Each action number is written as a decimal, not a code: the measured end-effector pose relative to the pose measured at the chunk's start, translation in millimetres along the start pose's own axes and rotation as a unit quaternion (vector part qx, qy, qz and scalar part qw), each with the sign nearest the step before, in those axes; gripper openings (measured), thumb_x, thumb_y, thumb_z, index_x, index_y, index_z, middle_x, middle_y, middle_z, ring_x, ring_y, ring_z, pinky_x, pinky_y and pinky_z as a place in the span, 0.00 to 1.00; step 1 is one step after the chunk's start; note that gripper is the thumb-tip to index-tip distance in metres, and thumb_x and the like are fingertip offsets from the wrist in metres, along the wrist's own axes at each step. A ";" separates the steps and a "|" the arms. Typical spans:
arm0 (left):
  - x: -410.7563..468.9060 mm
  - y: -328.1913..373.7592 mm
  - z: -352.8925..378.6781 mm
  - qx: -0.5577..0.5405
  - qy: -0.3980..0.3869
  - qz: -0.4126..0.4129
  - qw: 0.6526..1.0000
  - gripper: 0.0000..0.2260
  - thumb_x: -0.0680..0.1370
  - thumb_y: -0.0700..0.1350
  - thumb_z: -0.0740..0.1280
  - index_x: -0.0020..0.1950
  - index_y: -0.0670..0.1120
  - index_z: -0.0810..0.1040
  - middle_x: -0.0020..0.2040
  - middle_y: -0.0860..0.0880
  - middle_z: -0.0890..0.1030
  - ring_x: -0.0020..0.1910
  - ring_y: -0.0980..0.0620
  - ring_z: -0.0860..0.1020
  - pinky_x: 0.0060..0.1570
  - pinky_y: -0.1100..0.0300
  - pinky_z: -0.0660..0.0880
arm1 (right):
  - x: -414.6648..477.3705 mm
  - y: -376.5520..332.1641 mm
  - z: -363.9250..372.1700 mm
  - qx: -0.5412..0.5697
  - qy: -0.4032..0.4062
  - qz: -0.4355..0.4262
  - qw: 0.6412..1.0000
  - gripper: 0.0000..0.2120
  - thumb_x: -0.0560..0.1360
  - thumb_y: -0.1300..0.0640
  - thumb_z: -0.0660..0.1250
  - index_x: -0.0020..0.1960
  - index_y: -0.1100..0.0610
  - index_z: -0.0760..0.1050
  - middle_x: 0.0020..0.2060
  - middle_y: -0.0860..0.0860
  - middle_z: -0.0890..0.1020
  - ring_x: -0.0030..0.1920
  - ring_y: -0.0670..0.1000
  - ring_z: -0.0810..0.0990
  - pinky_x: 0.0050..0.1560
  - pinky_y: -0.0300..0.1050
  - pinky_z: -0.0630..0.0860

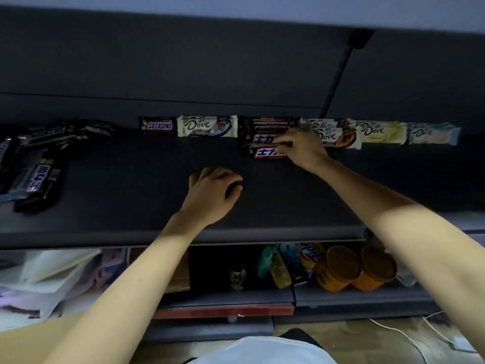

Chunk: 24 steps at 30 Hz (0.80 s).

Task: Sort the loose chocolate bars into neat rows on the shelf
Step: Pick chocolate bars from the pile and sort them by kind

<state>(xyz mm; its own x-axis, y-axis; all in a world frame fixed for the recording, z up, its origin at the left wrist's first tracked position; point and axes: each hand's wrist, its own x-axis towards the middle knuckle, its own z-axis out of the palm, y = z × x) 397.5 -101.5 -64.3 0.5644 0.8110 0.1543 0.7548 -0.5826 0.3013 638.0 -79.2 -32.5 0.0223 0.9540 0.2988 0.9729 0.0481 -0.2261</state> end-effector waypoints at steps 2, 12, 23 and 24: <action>-0.3 0.0 1.2 -0.001 0.016 0.001 1.000 0.16 0.80 0.52 0.55 0.67 0.54 0.70 0.68 0.55 0.69 0.68 0.49 0.64 0.64 0.51 0.59 | 3.7 4.6 1.7 -0.002 0.008 -0.005 1.000 0.13 0.75 0.52 0.67 0.58 0.53 0.79 0.56 0.53 0.81 0.58 0.56 0.74 0.60 0.51 0.69; -4.9 -3.3 3.0 -0.063 0.060 -0.030 0.996 0.13 0.78 0.50 0.62 0.62 0.51 0.75 0.61 0.51 0.77 0.63 0.47 0.70 0.62 0.51 0.67 | 16.7 3.6 4.6 -0.010 0.014 -0.030 0.999 0.14 0.77 0.51 0.64 0.60 0.52 0.78 0.58 0.52 0.79 0.59 0.55 0.70 0.54 0.44 0.61; -6.4 -3.9 4.3 -0.076 0.093 -0.034 0.992 0.10 0.77 0.45 0.65 0.58 0.48 0.78 0.57 0.50 0.79 0.59 0.48 0.74 0.59 0.56 0.69 | 21.8 10.9 8.5 0.020 0.003 -0.034 0.999 0.13 0.75 0.52 0.65 0.58 0.54 0.79 0.57 0.53 0.78 0.61 0.56 0.72 0.62 0.50 0.66; -6.2 -4.0 4.3 -0.078 0.093 -0.035 0.992 0.10 0.77 0.45 0.65 0.58 0.48 0.79 0.57 0.50 0.79 0.59 0.49 0.74 0.59 0.55 0.69 | 21.9 11.8 9.0 0.024 0.004 -0.035 0.999 0.13 0.75 0.52 0.66 0.58 0.54 0.79 0.57 0.53 0.78 0.61 0.56 0.72 0.62 0.51 0.67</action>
<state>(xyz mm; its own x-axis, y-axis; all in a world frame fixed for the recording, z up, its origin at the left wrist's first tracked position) 392.4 -104.4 -70.5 0.4295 0.8535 0.2949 0.7213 -0.5208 0.4567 647.8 -55.1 -36.9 -0.0438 0.9453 0.3233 0.9602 0.1293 -0.2478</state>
